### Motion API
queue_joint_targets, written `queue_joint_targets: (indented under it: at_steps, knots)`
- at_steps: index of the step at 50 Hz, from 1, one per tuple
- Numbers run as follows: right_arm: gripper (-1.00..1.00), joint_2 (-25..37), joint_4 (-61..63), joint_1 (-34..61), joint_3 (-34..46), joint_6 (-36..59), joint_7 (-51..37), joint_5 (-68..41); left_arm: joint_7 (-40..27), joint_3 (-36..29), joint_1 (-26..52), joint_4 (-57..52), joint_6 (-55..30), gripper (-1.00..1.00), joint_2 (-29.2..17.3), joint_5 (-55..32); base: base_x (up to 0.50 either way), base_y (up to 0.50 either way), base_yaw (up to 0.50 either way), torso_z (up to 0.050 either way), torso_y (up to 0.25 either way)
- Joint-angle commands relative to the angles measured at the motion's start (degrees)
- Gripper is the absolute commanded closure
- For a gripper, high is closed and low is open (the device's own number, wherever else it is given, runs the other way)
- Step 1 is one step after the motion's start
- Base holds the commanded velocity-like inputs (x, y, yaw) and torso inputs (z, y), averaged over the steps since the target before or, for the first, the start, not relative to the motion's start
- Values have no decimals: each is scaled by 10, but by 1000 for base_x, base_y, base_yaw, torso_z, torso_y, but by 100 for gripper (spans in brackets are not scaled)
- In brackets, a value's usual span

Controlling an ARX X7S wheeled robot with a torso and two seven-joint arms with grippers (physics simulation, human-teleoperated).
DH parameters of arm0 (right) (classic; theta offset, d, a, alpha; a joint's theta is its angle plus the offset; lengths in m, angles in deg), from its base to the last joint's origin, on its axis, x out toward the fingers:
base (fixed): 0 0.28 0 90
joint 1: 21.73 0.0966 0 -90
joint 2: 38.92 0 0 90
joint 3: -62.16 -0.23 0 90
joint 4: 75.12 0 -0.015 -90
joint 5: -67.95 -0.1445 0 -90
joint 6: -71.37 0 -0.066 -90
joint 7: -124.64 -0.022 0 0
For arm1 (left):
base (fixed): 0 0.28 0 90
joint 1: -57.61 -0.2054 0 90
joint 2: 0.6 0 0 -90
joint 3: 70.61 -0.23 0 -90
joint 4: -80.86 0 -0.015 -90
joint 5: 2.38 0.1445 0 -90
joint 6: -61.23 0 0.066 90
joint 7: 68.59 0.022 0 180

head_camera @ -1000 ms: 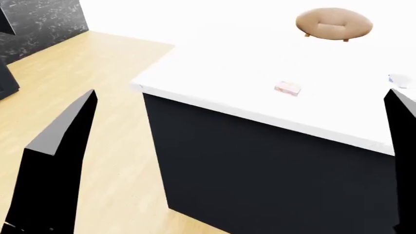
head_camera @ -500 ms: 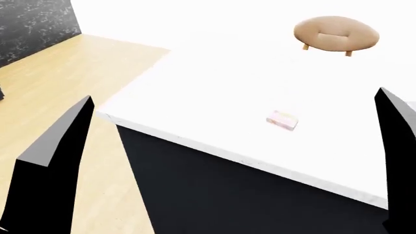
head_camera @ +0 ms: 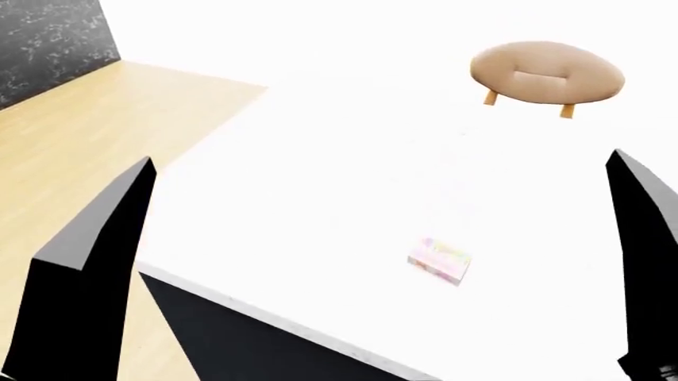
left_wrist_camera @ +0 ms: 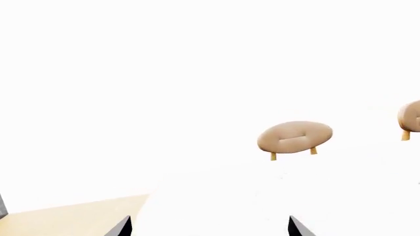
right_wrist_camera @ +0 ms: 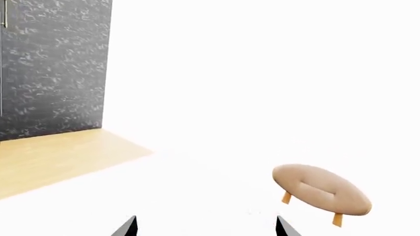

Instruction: Pick the bar from the counter and place it in the cabinet.

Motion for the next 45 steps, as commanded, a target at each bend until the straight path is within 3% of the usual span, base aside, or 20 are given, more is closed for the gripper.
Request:
queue_joint_targets:
  at_steps: [1,8,15,26,34,45]
  knots:
    - [-100,13,7,-83,-31,14,20,29,-1,-1,1,-1,1,-100,0,0,0,0,0,0,0]
    - [-100,-49,7,-52,40,28,32,-7,1,3,-2,-1,2,-100,-3,1,0,0,0,0,0]
    - [-100,-35,-63,-138,-7,113,117,19,1,2,-2,-1,2,-100,-2,1,0,0,0,0,0]
    - [-100,-43,-196,-181,-14,263,208,68,-1,-5,-5,2,-1,-100,5,10,0,0,0,0,0]
    - [-100,-65,-242,-161,46,371,258,64,6,0,-18,1,-2,-100,3,19,0,0,0,0,0]
    - [-100,-159,-334,-100,137,433,266,125,12,5,-30,0,-3,-100,0,26,0,0,0,0,0]
